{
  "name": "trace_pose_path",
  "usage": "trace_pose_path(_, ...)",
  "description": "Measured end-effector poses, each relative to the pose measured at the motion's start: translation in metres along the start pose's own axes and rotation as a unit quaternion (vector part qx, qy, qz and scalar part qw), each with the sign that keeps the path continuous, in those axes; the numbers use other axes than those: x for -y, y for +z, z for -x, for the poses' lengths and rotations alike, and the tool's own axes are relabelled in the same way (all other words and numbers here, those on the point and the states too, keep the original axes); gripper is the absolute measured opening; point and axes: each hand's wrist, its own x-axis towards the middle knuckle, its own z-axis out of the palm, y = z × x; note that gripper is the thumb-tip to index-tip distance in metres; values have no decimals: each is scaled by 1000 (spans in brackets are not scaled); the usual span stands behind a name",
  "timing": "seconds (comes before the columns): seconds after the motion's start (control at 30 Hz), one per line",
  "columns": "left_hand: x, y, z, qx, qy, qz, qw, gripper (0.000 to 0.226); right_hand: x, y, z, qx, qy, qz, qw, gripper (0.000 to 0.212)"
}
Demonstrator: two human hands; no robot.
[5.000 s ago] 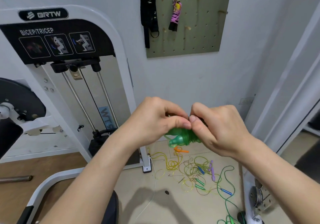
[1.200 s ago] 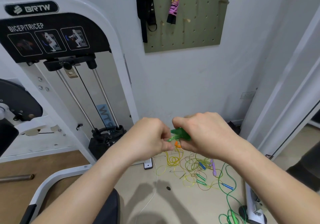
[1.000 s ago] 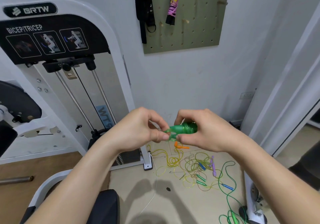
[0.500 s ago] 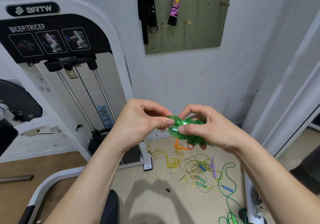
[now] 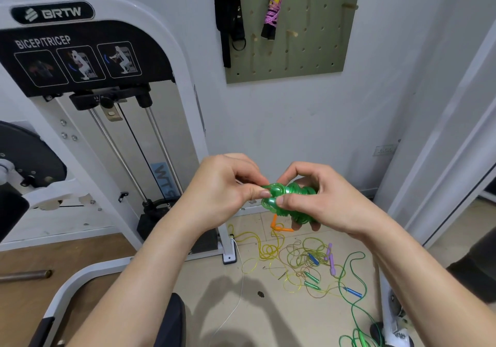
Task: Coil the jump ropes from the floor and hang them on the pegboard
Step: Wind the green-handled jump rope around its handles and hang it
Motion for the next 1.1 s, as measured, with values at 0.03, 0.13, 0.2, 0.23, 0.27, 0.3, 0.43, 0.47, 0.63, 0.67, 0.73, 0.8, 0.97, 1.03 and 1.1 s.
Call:
trace_pose_path(0.03,0,0,-1,3,47,-75,996,11,0,2,0,-7,-4,22,1000,14)
trace_pose_path(0.13,-8,1,-1,12,161,-233,959,19,3,7,0,-27,-12,47,998,16)
trace_pose_path(0.2,-12,2,1,19,174,-232,957,19,4,5,1,-37,-10,36,999,15)
trace_pose_path(0.23,-12,2,2,20,163,-208,964,16,5,4,1,-40,-12,39,998,15)
trace_pose_path(0.27,-10,1,2,11,145,-180,973,13,5,3,1,-42,-15,44,998,15)
trace_pose_path(0.3,-6,1,1,-1,129,-162,978,11,4,3,1,-46,-16,47,998,15)
trace_pose_path(0.43,3,2,0,-15,153,-234,960,11,1,7,2,-62,-8,36,997,14)
trace_pose_path(0.47,2,3,1,-20,168,-239,956,10,1,9,2,-65,-4,25,998,13)
trace_pose_path(0.63,1,10,4,-47,94,-32,994,11,3,7,5,-48,-15,0,999,13)
trace_pose_path(0.67,2,8,3,-41,54,13,998,14,2,6,5,-42,-11,-8,999,13)
trace_pose_path(0.73,4,4,2,-1,21,40,999,17,1,5,5,-24,4,-45,999,13)
trace_pose_path(0.8,2,1,0,22,26,33,999,15,0,3,5,-4,17,-87,996,13)
trace_pose_path(0.97,8,-9,-10,66,-45,167,983,12,2,1,5,51,16,-166,985,21)
trace_pose_path(1.03,15,-10,-9,131,-50,263,955,21,5,2,7,88,14,-191,977,18)
trace_pose_path(1.1,20,-8,-8,186,-31,321,928,31,8,1,8,125,10,-220,967,13)
